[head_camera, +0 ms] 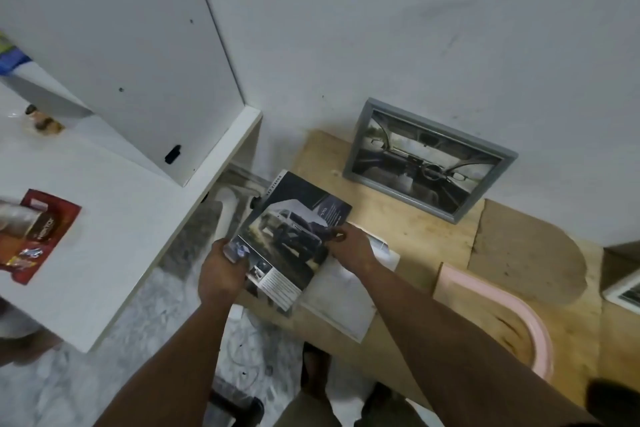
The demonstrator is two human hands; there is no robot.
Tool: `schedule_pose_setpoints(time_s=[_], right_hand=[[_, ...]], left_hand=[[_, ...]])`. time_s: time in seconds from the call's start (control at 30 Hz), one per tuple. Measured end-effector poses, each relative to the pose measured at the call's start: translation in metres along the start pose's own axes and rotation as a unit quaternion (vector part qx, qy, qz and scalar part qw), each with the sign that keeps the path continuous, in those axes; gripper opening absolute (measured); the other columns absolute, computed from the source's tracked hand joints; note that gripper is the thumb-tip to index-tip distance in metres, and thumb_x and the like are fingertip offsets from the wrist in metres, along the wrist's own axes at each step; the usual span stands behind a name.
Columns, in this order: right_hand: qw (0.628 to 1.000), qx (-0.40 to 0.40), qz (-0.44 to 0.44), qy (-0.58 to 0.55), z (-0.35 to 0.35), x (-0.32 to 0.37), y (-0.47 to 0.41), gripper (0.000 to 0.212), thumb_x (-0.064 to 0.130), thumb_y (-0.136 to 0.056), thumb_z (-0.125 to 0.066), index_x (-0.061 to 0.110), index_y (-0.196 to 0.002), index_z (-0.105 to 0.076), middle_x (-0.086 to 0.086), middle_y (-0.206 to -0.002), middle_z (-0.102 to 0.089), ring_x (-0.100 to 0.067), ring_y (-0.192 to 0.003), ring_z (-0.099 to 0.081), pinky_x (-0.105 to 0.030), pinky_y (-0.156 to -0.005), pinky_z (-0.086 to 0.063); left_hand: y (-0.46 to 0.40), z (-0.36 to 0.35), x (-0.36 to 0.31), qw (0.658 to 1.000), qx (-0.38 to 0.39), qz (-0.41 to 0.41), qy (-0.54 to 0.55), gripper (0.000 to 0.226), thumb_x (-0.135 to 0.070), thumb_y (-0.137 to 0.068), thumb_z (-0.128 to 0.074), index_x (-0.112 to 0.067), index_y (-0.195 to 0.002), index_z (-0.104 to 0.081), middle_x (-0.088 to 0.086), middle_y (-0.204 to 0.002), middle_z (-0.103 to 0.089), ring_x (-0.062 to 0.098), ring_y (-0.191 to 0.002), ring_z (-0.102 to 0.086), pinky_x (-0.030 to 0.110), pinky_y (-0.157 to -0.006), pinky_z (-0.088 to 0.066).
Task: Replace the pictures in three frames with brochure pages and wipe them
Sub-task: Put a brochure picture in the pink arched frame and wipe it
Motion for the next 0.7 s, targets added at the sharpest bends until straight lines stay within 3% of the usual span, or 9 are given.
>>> schedule_pose_setpoints(time_s=[0.1, 0.17, 0.3, 0.47, 0.7], right_hand=[[0.993, -0.095, 0.016, 0.074, 0.011, -0.02, 0.007, 0.046, 0.024, -0.093, -0.068, 0.02, -0.138, -0.06, -0.006, -0.133, -0.064, -0.026, -0.118, -0.063, -0.033, -0.102, -0.05], [0.976, -0.143, 0.01, 0.167, 0.024, -0.037, 0.013, 0.059, 0.04, -0.092, -0.067, 0.029, -0.146, -0.048, -0.004, -0.142, -0.053, -0.027, -0.125, -0.055, -0.04, -0.102, -0.049], [0.93, -0.1, -0.045, 0.352, 0.036, -0.071, 0.024, 0.096, 0.067, -0.076, -0.071, 0.033, -0.154, -0.025, -0.005, -0.15, -0.038, -0.03, -0.131, -0.046, -0.049, -0.099, -0.047], [0.926, -0.104, -0.039, 0.36, 0.043, -0.089, 0.026, 0.092, 0.059, -0.079, -0.074, 0.03, -0.153, -0.028, -0.006, -0.148, -0.04, -0.031, -0.131, -0.044, -0.049, -0.102, -0.042], [0.95, -0.102, -0.058, 0.29, 0.05, -0.089, 0.024, 0.098, 0.04, -0.076, -0.083, 0.032, -0.154, -0.024, -0.008, -0.144, -0.036, -0.033, -0.131, -0.044, -0.05, -0.102, -0.045]], left_hand=[[0.003, -0.004, -0.002, 0.983, -0.048, -0.05, -0.168, 0.063, -0.051, -0.087, -0.065, -0.023, -0.14, -0.042, 0.017, -0.135, -0.053, 0.041, -0.119, -0.053, 0.052, -0.089, -0.05], [0.008, -0.009, -0.011, 0.967, -0.048, -0.12, -0.221, 0.068, -0.056, -0.086, -0.064, -0.025, -0.142, -0.041, 0.016, -0.147, -0.042, 0.042, -0.13, -0.042, 0.057, -0.097, -0.043], [0.012, -0.031, -0.023, 0.916, 0.055, -0.238, -0.318, 0.083, -0.067, -0.087, -0.057, -0.031, -0.156, -0.029, 0.01, -0.161, -0.028, 0.038, -0.148, -0.024, 0.059, -0.112, -0.03], [0.015, -0.041, -0.022, 0.887, 0.08, -0.257, -0.376, 0.091, -0.074, -0.089, -0.044, -0.027, -0.161, -0.013, 0.013, -0.165, -0.019, 0.038, -0.151, -0.017, 0.053, -0.116, -0.029], [0.014, -0.037, -0.025, 0.881, 0.088, -0.264, -0.383, 0.089, -0.072, -0.089, -0.047, -0.028, -0.16, -0.016, 0.012, -0.165, -0.019, 0.037, -0.151, -0.016, 0.052, -0.115, -0.03]])
Point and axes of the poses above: each hand's wrist, its own y-axis away from the middle knuckle, its own z-axis out of the back of the hand, x = y × z, the point moved 2 cm from there along -y, towards the middle knuckle
